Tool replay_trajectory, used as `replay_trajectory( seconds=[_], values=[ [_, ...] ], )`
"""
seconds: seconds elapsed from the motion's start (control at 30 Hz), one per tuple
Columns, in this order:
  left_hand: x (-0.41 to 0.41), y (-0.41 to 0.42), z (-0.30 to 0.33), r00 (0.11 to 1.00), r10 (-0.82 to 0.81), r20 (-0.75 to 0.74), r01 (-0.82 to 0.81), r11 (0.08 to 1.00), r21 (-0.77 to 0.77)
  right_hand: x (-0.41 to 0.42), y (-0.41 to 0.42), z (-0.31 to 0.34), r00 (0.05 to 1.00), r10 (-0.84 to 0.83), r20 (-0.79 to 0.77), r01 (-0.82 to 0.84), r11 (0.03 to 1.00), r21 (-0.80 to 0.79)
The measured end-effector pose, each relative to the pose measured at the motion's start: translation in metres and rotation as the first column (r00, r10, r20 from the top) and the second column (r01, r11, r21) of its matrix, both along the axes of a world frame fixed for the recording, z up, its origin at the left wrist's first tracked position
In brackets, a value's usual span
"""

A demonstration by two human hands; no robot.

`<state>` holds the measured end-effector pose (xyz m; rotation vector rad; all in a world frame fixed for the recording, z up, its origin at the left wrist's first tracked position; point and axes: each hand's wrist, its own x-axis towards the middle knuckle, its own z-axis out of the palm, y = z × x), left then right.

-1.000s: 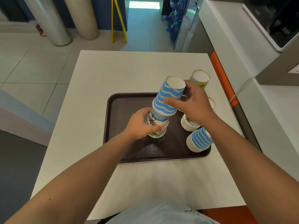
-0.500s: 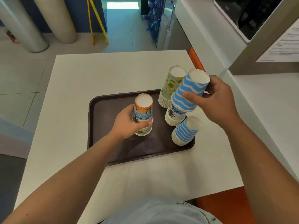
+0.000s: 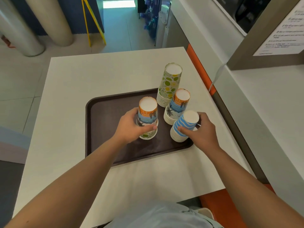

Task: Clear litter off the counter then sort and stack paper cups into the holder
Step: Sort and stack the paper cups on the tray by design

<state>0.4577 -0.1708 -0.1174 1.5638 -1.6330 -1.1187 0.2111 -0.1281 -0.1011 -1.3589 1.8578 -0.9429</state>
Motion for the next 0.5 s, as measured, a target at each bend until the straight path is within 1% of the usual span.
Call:
replay_trajectory(
  seconds=[0.07, 0.1, 0.13, 0.2, 0.23, 0.27, 0.37, 0.43, 0.5],
  values=[
    [-0.001, 0.000, -0.001, 1.000, -0.010, 0.005, 0.010, 1.000, -0.005, 0.004, -0.001, 0.010, 0.998, 0.013, -0.069, -0.013, 1.000, -0.009],
    [-0.001, -0.001, -0.001, 1.000, -0.015, 0.005, 0.015, 1.000, -0.006, 0.008, -0.001, 0.018, 0.994, 0.012, -0.107, -0.017, 0.998, -0.053],
    [-0.002, -0.001, 0.000, 1.000, -0.018, 0.006, 0.018, 1.000, -0.009, 0.013, 0.000, 0.026, 0.990, 0.008, -0.138, -0.026, 0.991, -0.128],
    [-0.004, -0.001, 0.003, 1.000, -0.024, 0.005, 0.024, 1.000, -0.013, 0.028, -0.002, 0.045, 0.991, 0.036, -0.132, -0.071, 0.961, -0.268],
    [-0.005, -0.002, 0.005, 1.000, -0.030, 0.001, 0.030, 0.999, -0.013, 0.036, -0.006, 0.052, 0.990, 0.086, -0.114, -0.115, 0.955, -0.274],
    [-0.006, -0.002, 0.007, 0.999, -0.038, 0.000, 0.038, 0.999, -0.013, 0.045, -0.012, 0.057, 0.983, 0.153, -0.103, -0.173, 0.956, -0.235],
    [-0.009, -0.005, 0.011, 0.998, -0.058, 0.002, 0.058, 0.998, -0.014, 0.074, -0.033, 0.059, 0.937, 0.343, -0.062, -0.345, 0.938, -0.039],
    [-0.009, -0.007, 0.012, 0.996, -0.085, 0.010, 0.085, 0.996, -0.004, 0.087, -0.044, 0.050, 0.916, 0.401, 0.002, -0.401, 0.915, 0.049],
    [-0.005, -0.008, 0.009, 0.994, -0.112, -0.008, 0.113, 0.993, 0.024, 0.091, -0.054, 0.040, 0.914, 0.401, 0.060, -0.405, 0.911, 0.083]
  ],
)
